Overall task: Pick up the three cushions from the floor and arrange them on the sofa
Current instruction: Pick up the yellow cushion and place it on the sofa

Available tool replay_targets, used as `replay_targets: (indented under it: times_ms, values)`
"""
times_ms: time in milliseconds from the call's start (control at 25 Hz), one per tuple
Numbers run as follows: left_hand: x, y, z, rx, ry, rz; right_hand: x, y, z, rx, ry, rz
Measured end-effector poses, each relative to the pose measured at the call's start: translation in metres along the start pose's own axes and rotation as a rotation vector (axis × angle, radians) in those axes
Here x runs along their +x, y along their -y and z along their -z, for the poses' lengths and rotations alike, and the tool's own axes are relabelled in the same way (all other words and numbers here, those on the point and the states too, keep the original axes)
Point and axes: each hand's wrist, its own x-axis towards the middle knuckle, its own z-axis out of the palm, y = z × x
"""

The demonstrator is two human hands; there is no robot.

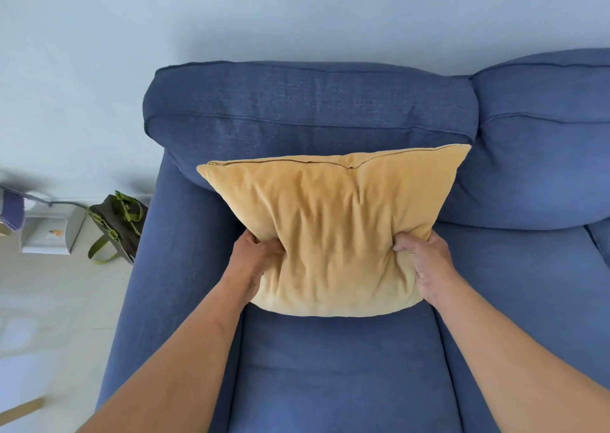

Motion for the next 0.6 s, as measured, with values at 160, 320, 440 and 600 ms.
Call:
replay_targets:
  times_ms: [160,320,440,600]
  values:
    - [0.049,0.011,-0.004,0.106,-0.03,0.003,0.043,-0.015,-0.013,-0.039,-0.014,0.002]
    - [0.068,0.021,-0.01,0.181,-0.048,0.033,0.059,-0.028,-0.018,-0.133,-0.048,-0.038]
    - [0.061,0.011,-0.004,0.178,-0.081,0.033,0.052,-0.017,-0.009,-0.151,0.007,-0.017]
    - [0.05,-0.036,0.024,-0.054,-0.149,-0.129,0.04,0.031,0.005,-0.002,-0.011,0.132]
